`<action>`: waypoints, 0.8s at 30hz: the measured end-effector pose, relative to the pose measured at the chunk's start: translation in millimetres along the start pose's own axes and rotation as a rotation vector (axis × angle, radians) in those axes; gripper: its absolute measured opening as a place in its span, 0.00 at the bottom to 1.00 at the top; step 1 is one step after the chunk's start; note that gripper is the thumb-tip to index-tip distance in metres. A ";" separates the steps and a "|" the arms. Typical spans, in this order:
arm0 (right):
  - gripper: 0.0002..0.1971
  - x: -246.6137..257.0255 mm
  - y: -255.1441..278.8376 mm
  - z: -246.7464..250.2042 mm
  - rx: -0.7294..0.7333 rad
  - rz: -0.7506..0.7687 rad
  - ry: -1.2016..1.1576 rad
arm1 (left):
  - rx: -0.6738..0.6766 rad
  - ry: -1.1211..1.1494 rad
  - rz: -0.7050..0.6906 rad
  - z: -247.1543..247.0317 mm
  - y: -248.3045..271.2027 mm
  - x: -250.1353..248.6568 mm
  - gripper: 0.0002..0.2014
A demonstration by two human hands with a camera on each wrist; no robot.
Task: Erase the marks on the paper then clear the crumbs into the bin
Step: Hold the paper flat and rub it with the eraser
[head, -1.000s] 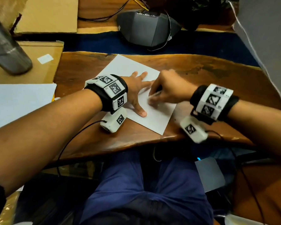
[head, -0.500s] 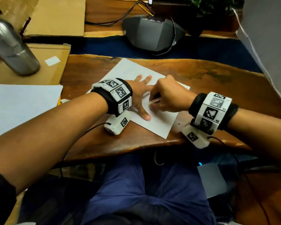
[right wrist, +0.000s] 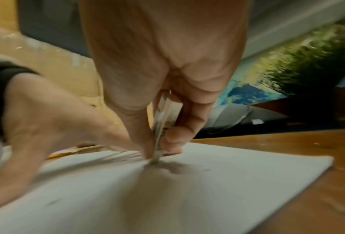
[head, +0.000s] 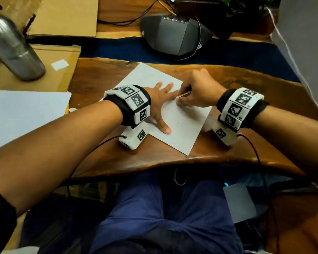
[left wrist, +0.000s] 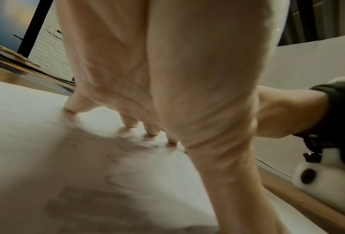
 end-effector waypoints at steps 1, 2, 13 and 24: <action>0.07 8.2 3.1 -5.2 0.018 0.036 0.018 | 0.000 -0.002 0.001 1.6 2.8 -0.3 0.70; 0.05 19.9 9.5 -12.5 0.060 0.090 0.021 | 0.003 0.002 -0.004 2.7 5.2 -1.8 0.69; 0.06 28.3 21.2 -18.4 0.105 0.156 -0.041 | -0.003 0.014 -0.018 1.1 -0.1 0.5 0.71; 0.07 -34.3 -4.9 3.3 -0.087 -0.096 -0.019 | -0.004 0.002 -0.013 -3.0 -5.1 3.7 0.72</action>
Point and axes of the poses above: each hand's wrist, its own y-axis away from the middle knuckle, its own z-axis out of the back of the hand, x = y × z, the point moved 3 cm from there along -y, towards the middle knuckle, and after that the axes turned 2 degrees about -z, right-handed, at the moved point
